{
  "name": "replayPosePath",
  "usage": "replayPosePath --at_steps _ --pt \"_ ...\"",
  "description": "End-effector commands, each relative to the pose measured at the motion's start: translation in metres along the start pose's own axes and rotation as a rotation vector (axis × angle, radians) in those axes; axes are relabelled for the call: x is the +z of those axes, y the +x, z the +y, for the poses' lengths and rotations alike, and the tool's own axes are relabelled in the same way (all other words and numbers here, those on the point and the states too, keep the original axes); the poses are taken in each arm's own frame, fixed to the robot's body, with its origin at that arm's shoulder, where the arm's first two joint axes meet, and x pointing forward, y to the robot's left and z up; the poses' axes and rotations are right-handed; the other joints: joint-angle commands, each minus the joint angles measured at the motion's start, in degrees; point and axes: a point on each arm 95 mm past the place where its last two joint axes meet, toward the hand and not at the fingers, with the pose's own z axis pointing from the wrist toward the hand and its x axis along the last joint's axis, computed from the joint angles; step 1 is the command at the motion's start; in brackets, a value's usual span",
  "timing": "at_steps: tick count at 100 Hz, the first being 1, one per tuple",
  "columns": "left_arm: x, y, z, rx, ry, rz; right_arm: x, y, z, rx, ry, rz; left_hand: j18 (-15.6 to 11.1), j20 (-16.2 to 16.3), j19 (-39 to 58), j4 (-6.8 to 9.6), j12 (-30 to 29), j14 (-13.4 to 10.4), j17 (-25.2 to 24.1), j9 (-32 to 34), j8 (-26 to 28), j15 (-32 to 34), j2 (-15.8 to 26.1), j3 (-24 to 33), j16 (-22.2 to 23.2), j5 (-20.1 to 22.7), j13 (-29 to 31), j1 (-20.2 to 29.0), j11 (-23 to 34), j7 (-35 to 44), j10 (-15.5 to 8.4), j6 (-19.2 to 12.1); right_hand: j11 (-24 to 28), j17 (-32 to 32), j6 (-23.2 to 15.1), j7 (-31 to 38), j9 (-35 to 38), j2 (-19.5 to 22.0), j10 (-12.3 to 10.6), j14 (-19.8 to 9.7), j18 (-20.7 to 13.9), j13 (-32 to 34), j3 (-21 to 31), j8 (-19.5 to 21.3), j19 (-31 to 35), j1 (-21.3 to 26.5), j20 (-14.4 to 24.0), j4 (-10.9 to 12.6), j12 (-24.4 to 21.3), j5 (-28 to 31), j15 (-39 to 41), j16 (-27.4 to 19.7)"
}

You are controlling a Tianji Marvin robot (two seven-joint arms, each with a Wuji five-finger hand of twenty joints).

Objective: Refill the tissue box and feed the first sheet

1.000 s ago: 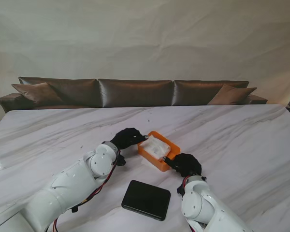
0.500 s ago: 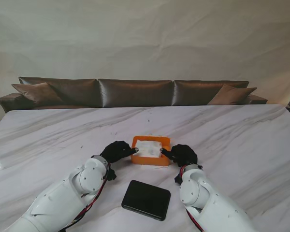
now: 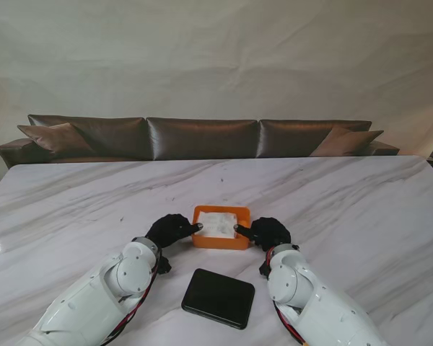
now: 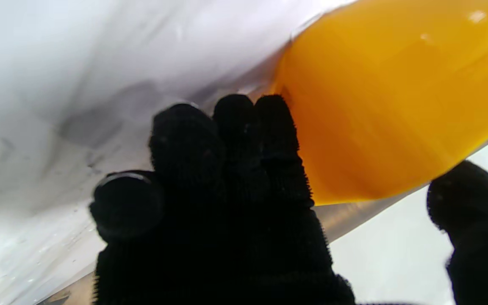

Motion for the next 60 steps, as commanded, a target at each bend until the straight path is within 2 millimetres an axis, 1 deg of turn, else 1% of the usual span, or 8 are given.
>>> replayPosePath --at_steps 1,17,24,30,35,49,51,60 --pt "-0.003 0.006 0.007 0.000 -0.028 0.012 -0.001 0.004 -0.002 0.001 0.015 0.008 2.0 -0.4 21.1 -0.44 0.7 0.9 0.7 2.0 0.8 1.0 2.8 -1.9 0.8 2.9 1.6 -0.5 1.6 0.5 0.2 -12.7 0.0 -0.4 -4.1 -4.4 -1.0 -0.2 -1.1 4.3 -2.5 -0.5 0.2 -1.1 1.7 -4.1 -0.4 1.6 1.2 -2.8 0.3 0.2" --pt "-0.006 0.005 0.003 0.027 -0.027 -0.002 -0.007 0.001 0.004 -0.010 0.052 -0.022 2.1 -0.5 21.0 -0.56 0.7 0.9 0.7 2.3 0.7 0.9 2.9 -2.3 0.8 3.6 1.8 -0.6 1.4 0.5 0.3 -13.2 -4.1 -3.0 -1.4 -8.8 -6.7 0.1 0.1 6.3 0.4 -3.6 3.7 -2.8 -1.8 -10.5 -0.8 2.1 -0.7 -8.6 -4.6 -0.4" --pt "-0.008 0.004 0.001 0.032 -0.024 -0.011 -0.009 -0.001 0.007 -0.022 0.050 -0.031 2.1 -0.6 21.0 -0.57 0.8 1.0 0.7 2.5 0.6 0.9 2.9 -2.4 0.8 3.9 1.8 -0.6 1.4 0.6 0.3 -13.2 -8.1 -1.3 -0.4 -10.0 -7.2 1.1 1.3 7.4 2.2 -2.2 3.7 -3.8 -3.0 -12.6 -1.5 2.4 -4.4 -10.6 -8.3 -2.1" --pt "-0.010 0.002 0.000 0.035 -0.020 -0.018 -0.012 -0.002 0.009 -0.031 0.051 -0.039 2.2 -0.6 21.1 -0.59 0.9 1.0 0.8 2.8 0.7 1.0 2.9 -2.5 0.9 4.5 2.1 -0.6 1.5 0.9 0.3 -13.3 -11.7 -0.3 0.5 -10.6 -7.2 2.2 2.3 8.0 3.5 -1.2 3.8 -5.0 -3.9 -14.4 -2.8 2.8 -9.0 -11.9 -13.0 -4.8" --pt "-0.012 0.002 -0.001 0.035 -0.020 -0.023 -0.014 -0.004 0.011 -0.037 0.057 -0.050 2.3 -0.7 21.0 -0.61 0.8 1.1 0.8 2.7 0.6 1.0 2.9 -2.6 0.9 4.5 2.1 -0.7 1.4 0.8 0.4 -13.0 -13.6 -0.1 1.3 -11.1 -7.9 3.0 3.2 8.7 4.5 -1.3 3.7 -6.0 -4.8 -15.8 -3.6 2.9 -11.5 -13.5 -15.7 -6.0" --pt "-0.016 -0.001 -0.004 0.039 -0.019 -0.035 -0.019 -0.008 0.013 -0.043 0.070 -0.079 2.4 -0.8 21.1 -0.63 0.8 1.1 0.9 2.6 0.4 0.9 3.1 -2.9 0.9 4.1 2.1 -0.8 1.2 0.4 0.4 -13.2 -15.7 1.2 3.2 -11.6 -11.2 5.0 5.5 9.6 5.3 -1.4 3.4 -8.0 -5.7 -18.9 -4.8 2.9 -16.3 -18.2 -18.8 -7.1" --pt "-0.016 -0.001 -0.004 0.041 -0.018 -0.037 -0.020 -0.008 0.013 -0.041 0.072 -0.082 2.5 -0.8 21.1 -0.64 0.8 1.1 1.0 2.6 0.3 0.9 3.1 -3.0 0.9 4.0 2.1 -0.8 1.1 0.3 0.4 -13.3 -15.5 1.3 3.5 -11.0 -11.7 5.2 5.8 9.7 5.4 -1.3 3.5 -8.5 -5.7 -19.3 -5.0 2.9 -17.8 -18.8 -19.3 -7.2" --pt "-0.018 -0.004 -0.008 0.045 -0.008 -0.049 -0.023 -0.010 0.012 -0.030 0.077 -0.097 2.7 -0.9 21.0 -0.68 0.8 1.1 1.1 2.3 0.1 0.8 3.0 -3.3 0.9 3.1 2.1 -0.9 0.9 -0.3 0.5 -13.3 -15.0 1.6 4.1 -10.7 -12.4 5.2 6.4 10.0 5.6 -1.4 3.4 -9.0 -5.5 -19.7 -5.0 2.8 -18.8 -19.7 -19.4 -7.2"
